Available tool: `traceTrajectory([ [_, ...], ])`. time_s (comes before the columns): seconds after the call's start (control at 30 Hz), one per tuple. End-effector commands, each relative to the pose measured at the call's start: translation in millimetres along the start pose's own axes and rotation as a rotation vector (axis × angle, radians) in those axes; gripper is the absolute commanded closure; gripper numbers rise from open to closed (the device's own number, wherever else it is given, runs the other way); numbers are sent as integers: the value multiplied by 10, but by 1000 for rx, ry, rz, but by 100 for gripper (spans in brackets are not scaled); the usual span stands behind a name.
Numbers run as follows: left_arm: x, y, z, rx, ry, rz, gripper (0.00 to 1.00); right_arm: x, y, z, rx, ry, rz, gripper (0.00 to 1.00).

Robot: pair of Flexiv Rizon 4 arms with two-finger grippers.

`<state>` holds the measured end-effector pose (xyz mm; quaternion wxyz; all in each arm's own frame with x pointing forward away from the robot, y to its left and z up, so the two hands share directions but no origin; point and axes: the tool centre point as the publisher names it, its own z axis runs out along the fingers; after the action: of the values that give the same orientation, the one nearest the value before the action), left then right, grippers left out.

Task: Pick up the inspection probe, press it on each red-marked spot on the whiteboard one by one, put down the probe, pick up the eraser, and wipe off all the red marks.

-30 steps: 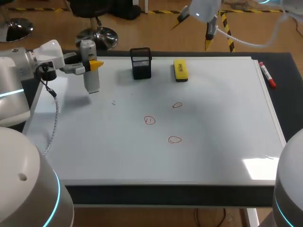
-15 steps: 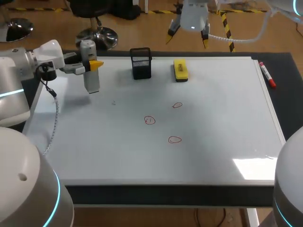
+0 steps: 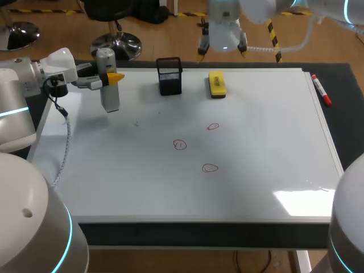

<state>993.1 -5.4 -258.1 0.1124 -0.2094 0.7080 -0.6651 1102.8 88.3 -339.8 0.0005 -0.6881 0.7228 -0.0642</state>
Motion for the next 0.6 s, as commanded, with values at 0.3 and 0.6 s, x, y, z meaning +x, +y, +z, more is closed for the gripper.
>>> traceTrajectory([
  [0.3, -1, -12, -1, 0, 0, -1, 100, -35, 54, 165, 20, -42, 70, 0],
  [0.6, -1, -12, -1, 0, 0, -1, 100, -62, 123, 254, -12, -105, 34, 0],
])
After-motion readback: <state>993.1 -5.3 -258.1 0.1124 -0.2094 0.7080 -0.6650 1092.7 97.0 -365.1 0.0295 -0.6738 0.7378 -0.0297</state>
